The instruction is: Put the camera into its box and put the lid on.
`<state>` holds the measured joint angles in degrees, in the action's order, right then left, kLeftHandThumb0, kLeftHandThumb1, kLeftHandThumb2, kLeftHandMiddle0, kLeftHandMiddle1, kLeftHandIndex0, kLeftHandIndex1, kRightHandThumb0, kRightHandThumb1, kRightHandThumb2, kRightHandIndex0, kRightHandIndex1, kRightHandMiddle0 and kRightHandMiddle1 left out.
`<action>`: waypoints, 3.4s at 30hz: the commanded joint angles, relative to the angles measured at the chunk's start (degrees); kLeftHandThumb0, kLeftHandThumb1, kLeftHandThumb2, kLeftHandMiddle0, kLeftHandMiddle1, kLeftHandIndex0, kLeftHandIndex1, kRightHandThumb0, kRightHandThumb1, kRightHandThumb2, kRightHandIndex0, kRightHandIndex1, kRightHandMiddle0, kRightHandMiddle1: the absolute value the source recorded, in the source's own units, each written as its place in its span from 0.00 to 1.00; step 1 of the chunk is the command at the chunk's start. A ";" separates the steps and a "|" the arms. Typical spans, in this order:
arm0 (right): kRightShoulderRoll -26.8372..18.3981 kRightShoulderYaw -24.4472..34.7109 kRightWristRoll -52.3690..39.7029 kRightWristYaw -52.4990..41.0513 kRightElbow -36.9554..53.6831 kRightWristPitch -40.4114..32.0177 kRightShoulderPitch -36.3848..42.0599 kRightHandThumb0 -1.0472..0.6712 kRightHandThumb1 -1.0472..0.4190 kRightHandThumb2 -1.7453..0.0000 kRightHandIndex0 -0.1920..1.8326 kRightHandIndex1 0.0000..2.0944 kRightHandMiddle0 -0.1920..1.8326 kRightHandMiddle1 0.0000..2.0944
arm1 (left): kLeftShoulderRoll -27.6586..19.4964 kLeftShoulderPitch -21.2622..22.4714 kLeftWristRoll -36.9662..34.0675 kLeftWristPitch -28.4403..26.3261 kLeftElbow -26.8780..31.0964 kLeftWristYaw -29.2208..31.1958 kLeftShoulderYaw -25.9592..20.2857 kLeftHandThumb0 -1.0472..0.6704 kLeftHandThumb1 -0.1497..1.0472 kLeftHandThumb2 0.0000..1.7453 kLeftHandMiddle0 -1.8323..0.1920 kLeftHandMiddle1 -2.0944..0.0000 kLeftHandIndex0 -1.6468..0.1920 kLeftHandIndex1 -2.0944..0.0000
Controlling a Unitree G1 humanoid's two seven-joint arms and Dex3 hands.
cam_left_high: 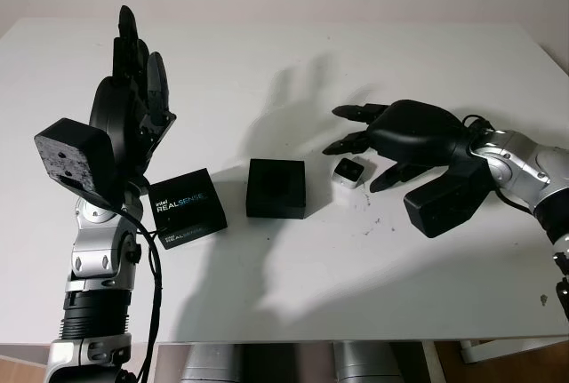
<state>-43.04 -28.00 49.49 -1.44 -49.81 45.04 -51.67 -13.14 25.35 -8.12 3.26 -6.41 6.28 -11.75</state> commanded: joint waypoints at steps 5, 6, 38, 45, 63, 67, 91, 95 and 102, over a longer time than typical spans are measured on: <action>1.18 -1.39 1.19 2.62 -2.43 0.15 -2.07 0.36 0.09 0.97 0.16 0.03 0.35 0.06 | -0.01 -0.71 -0.23 0.04 1.00 0.06 -0.11 0.17 1.00 0.39 1.00 1.00 1.00 1.00; 1.29 -1.68 1.50 2.79 -2.75 0.10 -2.25 0.36 0.09 0.97 0.16 0.03 0.35 0.06 | 0.02 -0.76 -0.23 0.00 1.04 0.02 -0.10 0.17 1.00 0.38 1.00 1.00 1.00 1.00; 1.90 -4.94 2.62 9.46 -8.77 1.22 -4.21 0.39 0.02 0.97 0.19 0.03 0.20 0.68 | 0.61 -0.95 -0.27 -1.41 2.15 -0.35 0.03 0.18 1.00 0.37 1.00 1.00 1.00 1.00; 1.49 -5.47 3.31 10.44 -9.33 1.23 -4.38 0.38 0.03 0.97 0.19 0.03 0.20 0.69 | 0.81 -0.79 -0.44 -1.72 2.22 -0.51 -0.05 0.17 1.00 0.36 1.00 1.00 1.00 1.00; 2.23 -3.44 -2.95 4.36 -11.47 2.93 -3.51 0.36 0.06 0.97 0.21 0.03 0.25 0.68 | 0.64 -0.33 0.02 -1.96 1.65 -0.79 0.16 0.17 1.00 0.36 1.00 1.00 1.00 1.00; 2.36 -3.06 -4.64 2.00 -11.73 2.88 -3.50 0.37 0.06 0.97 0.22 0.03 0.25 0.68 | 0.63 -0.16 -0.11 -1.74 1.41 -0.61 0.15 0.17 1.00 0.36 1.00 1.00 1.00 1.00; 7.70 11.88 -30.26 -24.97 -11.46 -5.42 0.83 0.39 0.09 0.97 0.24 0.03 0.26 0.81 | 0.36 -0.43 -0.22 -2.96 1.84 -0.40 0.01 0.18 1.00 0.33 1.00 1.00 1.00 1.00; 7.99 12.80 -30.97 -25.25 -10.95 -5.75 1.32 0.39 0.10 0.97 0.25 0.03 0.26 0.83 | 0.22 -0.62 -0.28 -2.97 1.99 -0.12 -0.04 0.18 1.00 0.33 1.00 1.00 1.00 1.00; 9.72 18.03 -38.05 -28.46 -9.68 -8.55 2.58 0.37 0.10 0.97 0.25 0.03 0.26 0.84 | 0.21 -1.14 -0.63 -3.14 2.37 0.08 -0.39 0.17 1.00 0.33 1.00 1.00 1.00 1.00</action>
<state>-33.82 -11.62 12.95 -29.39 -60.42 37.03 -49.48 -12.59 24.82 -8.31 0.29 -5.16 6.15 -11.82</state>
